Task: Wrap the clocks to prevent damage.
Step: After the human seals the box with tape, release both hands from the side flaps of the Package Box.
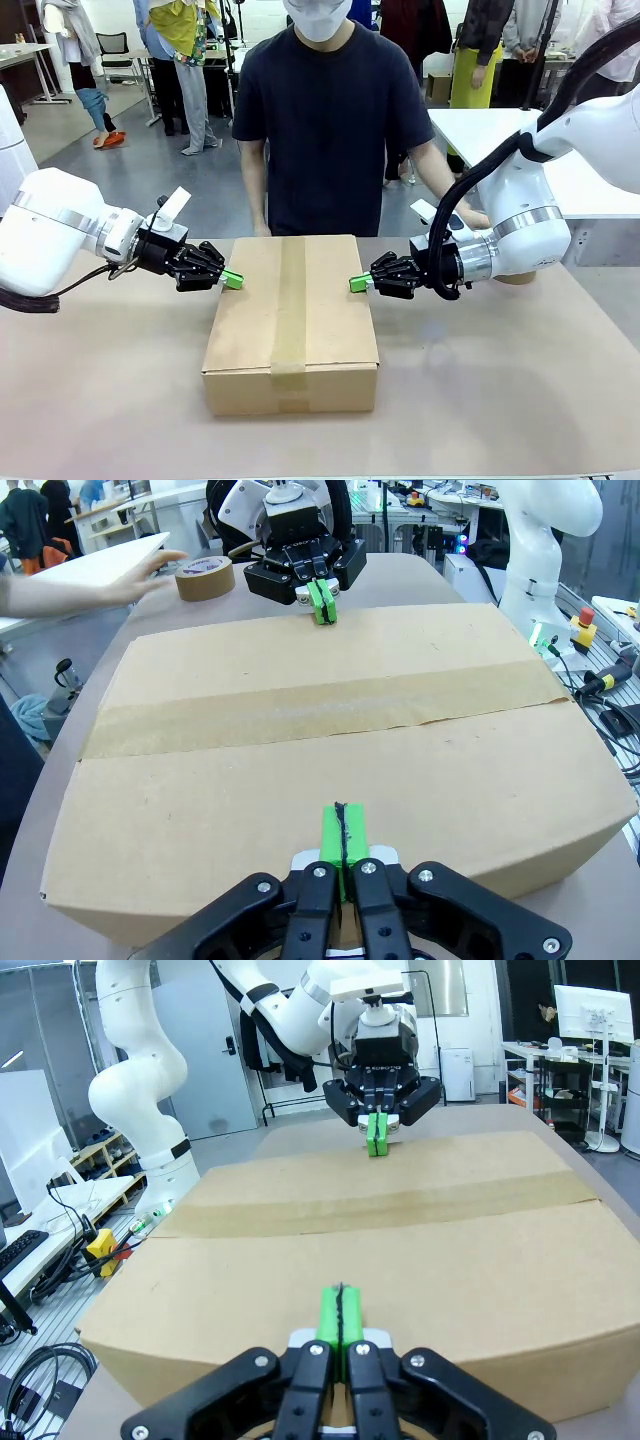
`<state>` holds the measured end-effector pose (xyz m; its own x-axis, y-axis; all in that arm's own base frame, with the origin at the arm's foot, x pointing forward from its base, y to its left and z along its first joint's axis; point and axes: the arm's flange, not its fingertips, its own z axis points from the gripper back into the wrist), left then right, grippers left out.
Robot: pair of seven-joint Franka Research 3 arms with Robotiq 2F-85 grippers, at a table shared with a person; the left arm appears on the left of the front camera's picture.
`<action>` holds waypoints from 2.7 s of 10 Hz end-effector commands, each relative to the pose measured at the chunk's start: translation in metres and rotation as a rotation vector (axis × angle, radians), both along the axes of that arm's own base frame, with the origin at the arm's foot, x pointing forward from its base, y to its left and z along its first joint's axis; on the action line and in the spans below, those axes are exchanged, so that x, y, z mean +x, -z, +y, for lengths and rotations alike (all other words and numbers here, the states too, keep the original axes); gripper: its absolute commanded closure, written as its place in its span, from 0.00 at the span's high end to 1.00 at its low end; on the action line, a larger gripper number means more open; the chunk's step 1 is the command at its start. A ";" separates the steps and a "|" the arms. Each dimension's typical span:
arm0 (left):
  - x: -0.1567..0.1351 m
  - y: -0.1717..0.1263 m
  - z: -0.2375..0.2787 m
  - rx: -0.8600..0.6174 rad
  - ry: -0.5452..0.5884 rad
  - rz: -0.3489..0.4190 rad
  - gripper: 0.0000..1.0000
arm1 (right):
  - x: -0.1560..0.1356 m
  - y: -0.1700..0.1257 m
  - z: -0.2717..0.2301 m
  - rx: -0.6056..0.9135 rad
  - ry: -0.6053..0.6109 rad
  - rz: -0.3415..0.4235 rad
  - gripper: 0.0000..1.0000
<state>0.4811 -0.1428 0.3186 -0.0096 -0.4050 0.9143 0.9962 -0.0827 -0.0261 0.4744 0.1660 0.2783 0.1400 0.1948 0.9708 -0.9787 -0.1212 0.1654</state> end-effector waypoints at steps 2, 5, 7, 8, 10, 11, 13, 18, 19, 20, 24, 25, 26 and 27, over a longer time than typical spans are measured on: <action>-0.004 -0.022 0.005 0.047 0.007 -0.012 0.00 | -0.003 -0.020 0.000 -0.036 -0.011 -0.014 0.01; -0.028 -0.115 0.025 0.215 0.034 -0.025 0.00 | -0.033 -0.121 -0.010 -0.284 -0.037 -0.062 0.01; -0.041 -0.167 0.043 0.347 -0.002 -0.023 0.00 | -0.051 -0.183 -0.028 -0.439 0.027 -0.043 0.01; -0.048 -0.191 0.052 0.386 -0.026 -0.017 0.00 | -0.061 -0.208 -0.037 -0.486 0.076 -0.046 0.01; -0.061 -0.227 0.072 0.435 -0.115 -0.034 0.00 | -0.075 -0.244 -0.058 -0.509 0.175 -0.066 0.01; -0.068 -0.235 0.078 0.430 -0.145 -0.049 0.00 | -0.079 -0.252 -0.064 -0.522 0.200 -0.073 0.01; -0.063 -0.232 0.078 0.419 -0.121 -0.059 0.00 | -0.076 -0.262 -0.062 -0.500 0.166 -0.088 0.01; -0.063 -0.232 0.078 0.419 -0.121 -0.059 0.00 | -0.076 -0.262 -0.062 -0.500 0.166 -0.088 0.01; -0.063 -0.232 0.078 0.419 -0.121 -0.059 0.00 | -0.076 -0.262 -0.062 -0.500 0.166 -0.088 0.01; -0.063 -0.232 0.078 0.419 -0.121 -0.059 0.00 | -0.076 -0.262 -0.062 -0.500 0.166 -0.088 0.01; -0.063 -0.232 0.078 0.419 -0.121 -0.059 0.00 | -0.076 -0.262 -0.062 -0.500 0.166 -0.088 0.01; -0.063 -0.232 0.078 0.419 -0.121 -0.059 0.00 | -0.076 -0.262 -0.062 -0.500 0.166 -0.088 0.01; -0.063 -0.232 0.078 0.419 -0.121 -0.059 0.00 | -0.076 -0.262 -0.062 -0.500 0.166 -0.088 0.01; -0.063 -0.232 0.078 0.419 -0.121 -0.059 0.00 | -0.076 -0.262 -0.062 -0.500 0.166 -0.088 0.01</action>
